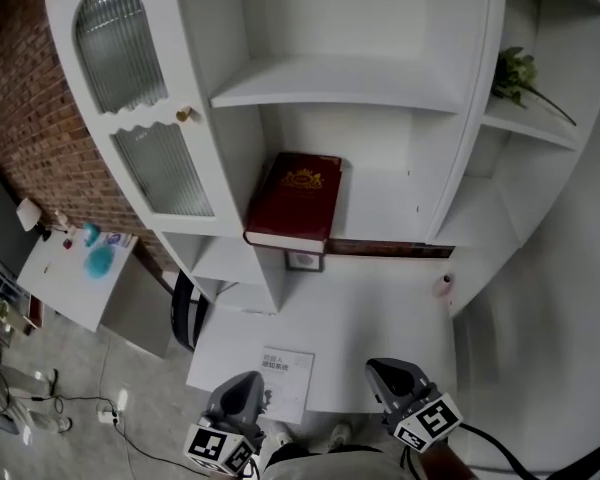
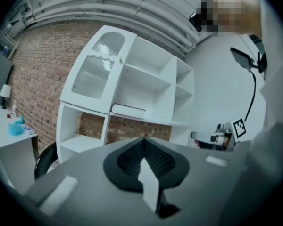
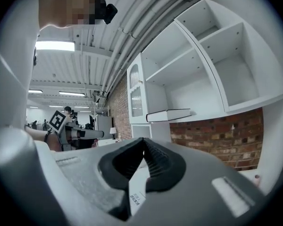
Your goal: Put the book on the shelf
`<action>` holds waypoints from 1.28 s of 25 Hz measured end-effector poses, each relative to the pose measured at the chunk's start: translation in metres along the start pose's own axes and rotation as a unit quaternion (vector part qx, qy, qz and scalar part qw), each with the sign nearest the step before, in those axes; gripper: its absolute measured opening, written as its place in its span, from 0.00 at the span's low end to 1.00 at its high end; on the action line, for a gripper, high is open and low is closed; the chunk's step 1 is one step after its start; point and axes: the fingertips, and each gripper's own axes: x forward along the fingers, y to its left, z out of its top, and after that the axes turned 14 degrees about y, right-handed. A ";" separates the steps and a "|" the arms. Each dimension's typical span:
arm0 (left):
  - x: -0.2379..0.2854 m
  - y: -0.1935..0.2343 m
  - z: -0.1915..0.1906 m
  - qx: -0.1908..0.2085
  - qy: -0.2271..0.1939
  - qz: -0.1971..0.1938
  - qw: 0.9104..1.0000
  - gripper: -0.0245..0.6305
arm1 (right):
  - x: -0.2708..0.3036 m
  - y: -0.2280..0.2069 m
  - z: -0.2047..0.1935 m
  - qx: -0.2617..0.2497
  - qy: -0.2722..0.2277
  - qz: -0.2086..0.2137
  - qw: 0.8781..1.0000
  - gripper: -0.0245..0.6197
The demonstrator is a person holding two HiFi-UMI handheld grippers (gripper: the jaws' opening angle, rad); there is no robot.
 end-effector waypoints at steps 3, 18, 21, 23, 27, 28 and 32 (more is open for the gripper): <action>-0.006 0.006 0.004 0.015 -0.002 -0.001 1.000 0.05 | 0.000 0.004 0.006 -0.004 -0.003 -0.013 1.000 0.04; -0.010 0.033 0.017 0.036 -0.010 -0.053 0.998 0.05 | 0.026 0.032 0.021 0.017 -0.018 -0.046 0.999 0.04; -0.008 0.038 0.017 0.027 -0.014 -0.061 0.998 0.05 | 0.028 0.033 0.019 0.021 -0.014 -0.052 0.998 0.04; -0.007 0.039 0.016 0.023 -0.015 -0.072 0.997 0.05 | 0.029 0.033 0.019 0.022 -0.012 -0.055 0.998 0.04; -0.006 0.041 0.018 0.013 -0.017 -0.074 0.997 0.05 | 0.031 0.034 0.018 0.025 -0.008 -0.059 0.998 0.04; -0.006 0.042 0.017 0.012 -0.016 -0.072 0.997 0.05 | 0.033 0.035 0.018 0.026 -0.006 -0.059 0.998 0.04; -0.007 0.046 0.014 0.008 -0.014 -0.073 0.997 0.05 | 0.038 0.038 0.016 0.024 0.000 -0.057 0.998 0.04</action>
